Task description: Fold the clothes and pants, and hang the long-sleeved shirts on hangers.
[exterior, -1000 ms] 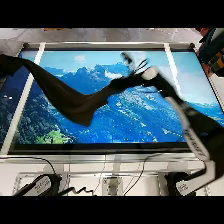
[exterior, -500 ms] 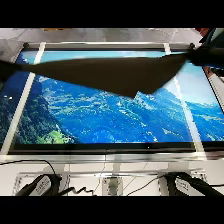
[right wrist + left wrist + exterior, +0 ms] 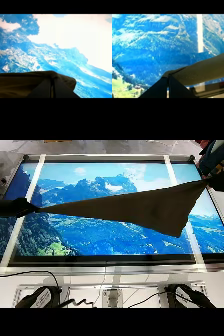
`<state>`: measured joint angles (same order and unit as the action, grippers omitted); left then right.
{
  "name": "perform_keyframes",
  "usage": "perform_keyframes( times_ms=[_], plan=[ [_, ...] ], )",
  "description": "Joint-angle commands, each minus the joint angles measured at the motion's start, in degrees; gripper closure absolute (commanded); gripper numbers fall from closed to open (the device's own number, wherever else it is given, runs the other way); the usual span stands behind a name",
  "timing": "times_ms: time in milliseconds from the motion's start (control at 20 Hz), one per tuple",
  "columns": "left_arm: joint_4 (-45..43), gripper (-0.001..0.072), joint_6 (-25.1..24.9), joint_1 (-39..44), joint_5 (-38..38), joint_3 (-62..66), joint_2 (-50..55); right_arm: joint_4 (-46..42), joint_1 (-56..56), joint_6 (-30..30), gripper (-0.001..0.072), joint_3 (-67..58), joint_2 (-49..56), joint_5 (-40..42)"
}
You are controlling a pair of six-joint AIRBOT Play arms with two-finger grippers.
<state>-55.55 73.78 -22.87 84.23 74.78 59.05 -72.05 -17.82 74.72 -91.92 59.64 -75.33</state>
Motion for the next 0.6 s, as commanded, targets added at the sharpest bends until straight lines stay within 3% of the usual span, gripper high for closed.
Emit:
perform_keyframes(
  times_ms=[0,300,400,550],
  plan=[
    [-0.8,0.0694,0.3,0.4,1.3,-0.2,-0.1,1.6,0.4,-0.9,0.0702,0.0,-1.7,-3.0],
    [6.3,0.0694,0.3,0.4,-10.7,-0.1,-0.7,17.2,0.4,-7.5,0.0701,0.0,-4.2,-3.4],
    [0.2,0.0694,0.4,0.4,-13.5,-0.1,-0.8,13.4,0.4,-10.9,0.0702,0.4,-4.1,-3.4],
    [-9.9,0.0695,0.4,0.4,-13.5,-4.5,-0.8,12.6,0.4,-9.7,0.0702,9.1,-4.2,-5.4]
  ],
)
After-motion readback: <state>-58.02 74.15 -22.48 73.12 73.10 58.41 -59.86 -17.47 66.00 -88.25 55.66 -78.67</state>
